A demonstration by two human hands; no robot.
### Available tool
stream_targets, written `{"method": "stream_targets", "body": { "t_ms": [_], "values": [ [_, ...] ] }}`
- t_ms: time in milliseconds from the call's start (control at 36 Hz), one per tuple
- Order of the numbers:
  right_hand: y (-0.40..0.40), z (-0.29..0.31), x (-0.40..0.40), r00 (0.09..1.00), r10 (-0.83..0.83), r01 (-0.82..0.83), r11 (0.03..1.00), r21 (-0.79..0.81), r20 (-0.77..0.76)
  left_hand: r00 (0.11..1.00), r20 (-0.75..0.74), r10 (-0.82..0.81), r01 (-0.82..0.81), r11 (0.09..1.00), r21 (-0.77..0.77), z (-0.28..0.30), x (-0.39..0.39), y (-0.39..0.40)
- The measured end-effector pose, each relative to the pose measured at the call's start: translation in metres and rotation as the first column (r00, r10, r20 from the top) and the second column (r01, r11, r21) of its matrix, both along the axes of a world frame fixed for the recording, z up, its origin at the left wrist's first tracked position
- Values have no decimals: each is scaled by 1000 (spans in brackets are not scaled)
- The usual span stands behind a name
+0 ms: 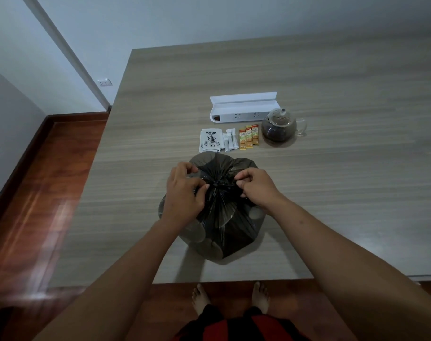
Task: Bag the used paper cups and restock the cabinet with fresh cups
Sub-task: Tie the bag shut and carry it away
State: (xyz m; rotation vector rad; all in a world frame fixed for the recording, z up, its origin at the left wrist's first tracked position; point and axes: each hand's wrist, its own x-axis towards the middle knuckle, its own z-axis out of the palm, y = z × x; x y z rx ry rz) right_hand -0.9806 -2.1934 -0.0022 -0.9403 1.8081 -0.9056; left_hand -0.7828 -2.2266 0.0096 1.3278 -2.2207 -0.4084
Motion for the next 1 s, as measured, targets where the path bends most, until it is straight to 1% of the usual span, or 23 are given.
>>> {"method": "stream_targets", "body": {
  "t_ms": [139,194,250,333,389,444,528,583,667,722,778,861,917,1000],
  "values": [
    [2,-1,-2,999,4,-5,1000,-6,-53,999,30,21,-21,1000,-8,1,-4,-2],
    [3,-1,-4,994,37,-39,999,-21,-103,998,46,36,-36,999,-2,1,-5,-4],
    [5,2,-6,985,92,-96,995,-21,-146,997,67,38,-39,999,19,3,-5,-6],
    [9,4,-9,963,209,-207,978,25,-170,997,81,19,-26,996,85,4,-7,-7],
    [12,4,-8,924,306,-299,952,63,-229,998,66,15,-22,994,109,5,-9,-4],
    [14,0,-7,887,359,-351,933,80,-290,997,72,12,-21,990,137,6,-10,1],
    [14,-6,-8,878,331,-330,942,64,-345,990,134,-44,20,984,178,4,-9,7],
    [13,-7,-9,879,310,-312,948,54,-362,989,136,-51,26,983,180,0,-9,10],
    [14,-5,-9,824,361,-375,925,59,-437,995,100,23,-38,987,155,-1,-12,15],
    [14,-4,-8,802,368,-393,918,47,-470,994,104,35,-50,987,150,-1,-14,15],
    [11,-3,-9,805,358,-391,920,32,-472,993,91,69,-83,983,164,0,-14,15],
    [2,2,-7,825,341,-376,927,13,-450,985,33,172,-175,953,246,8,-16,10],
    [-3,7,-5,822,344,-384,923,5,-454,975,37,219,-220,929,296,13,-15,5],
    [-8,13,-1,818,346,-399,917,-19,-459,965,78,248,-260,913,314,16,-11,-2]
  ]
}}
